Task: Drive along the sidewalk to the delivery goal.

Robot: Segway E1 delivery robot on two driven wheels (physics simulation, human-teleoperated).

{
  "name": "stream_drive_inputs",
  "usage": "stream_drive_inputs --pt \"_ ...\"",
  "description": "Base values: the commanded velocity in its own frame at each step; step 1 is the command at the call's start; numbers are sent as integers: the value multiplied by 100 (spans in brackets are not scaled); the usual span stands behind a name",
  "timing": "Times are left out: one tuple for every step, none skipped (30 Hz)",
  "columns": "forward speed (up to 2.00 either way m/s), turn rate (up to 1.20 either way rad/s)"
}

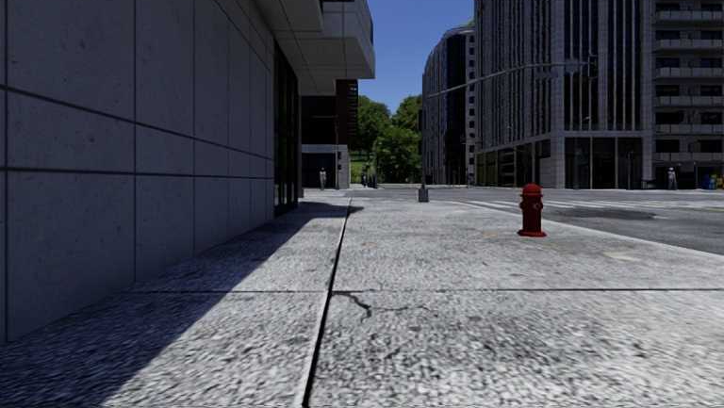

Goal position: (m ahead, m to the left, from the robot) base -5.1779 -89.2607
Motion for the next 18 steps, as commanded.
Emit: stream_drive_inputs --pt "200 -19" --pt "200 -19" --pt "200 -19" --pt "200 -19" --pt "200 -19" --pt "200 -19" --pt "200 -19" --pt "200 -19" --pt "200 -19" --pt "200 -19" --pt "200 -19" --pt "200 -19" --pt "200 -19" --pt "200 -19" --pt "200 -19" --pt "200 -20" --pt "200 -20" --pt "200 -21"
